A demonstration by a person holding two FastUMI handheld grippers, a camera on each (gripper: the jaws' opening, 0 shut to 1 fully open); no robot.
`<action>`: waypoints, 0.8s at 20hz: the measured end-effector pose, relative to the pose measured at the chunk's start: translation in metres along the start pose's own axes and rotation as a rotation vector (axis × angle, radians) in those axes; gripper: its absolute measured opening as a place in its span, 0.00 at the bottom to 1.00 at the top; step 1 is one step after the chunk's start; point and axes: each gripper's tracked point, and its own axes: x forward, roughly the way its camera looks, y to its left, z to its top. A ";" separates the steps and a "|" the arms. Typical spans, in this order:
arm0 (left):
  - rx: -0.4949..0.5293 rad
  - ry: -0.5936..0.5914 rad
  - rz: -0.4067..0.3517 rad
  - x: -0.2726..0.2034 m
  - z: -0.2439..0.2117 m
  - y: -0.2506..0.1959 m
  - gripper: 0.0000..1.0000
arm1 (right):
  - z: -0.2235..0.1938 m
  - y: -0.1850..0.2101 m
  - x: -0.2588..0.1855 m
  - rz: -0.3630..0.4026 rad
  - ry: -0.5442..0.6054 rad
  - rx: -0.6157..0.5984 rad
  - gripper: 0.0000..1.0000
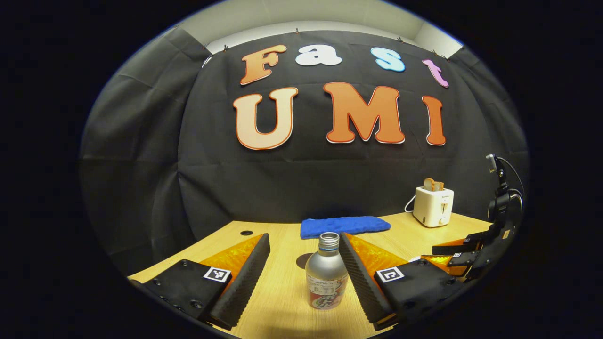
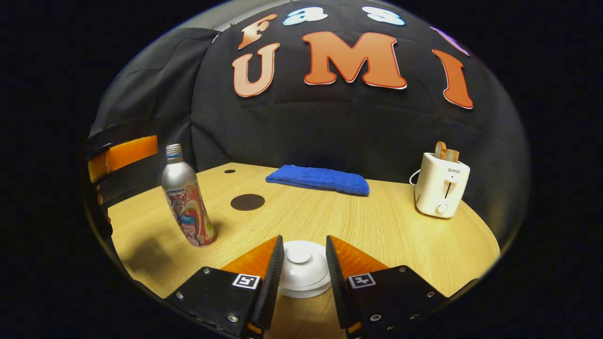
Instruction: Open the teacup lid with one hand, grasp the water bottle and pour water into the teacup with the other hand; after pouring, place the water bottle on the coaster and then close the teacup lid.
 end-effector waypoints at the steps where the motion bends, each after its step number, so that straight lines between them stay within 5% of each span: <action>1: 0.001 0.008 0.000 0.000 -0.004 0.000 0.99 | -0.003 0.001 0.001 0.006 0.007 -0.004 0.49; 9: 0.004 0.061 -0.014 0.002 -0.033 -0.006 0.97 | -0.003 0.005 0.006 0.028 -0.015 -0.050 0.28; 16: 0.027 0.106 -0.041 0.009 -0.059 -0.017 0.96 | 0.010 0.001 0.001 0.034 -0.049 -0.013 0.24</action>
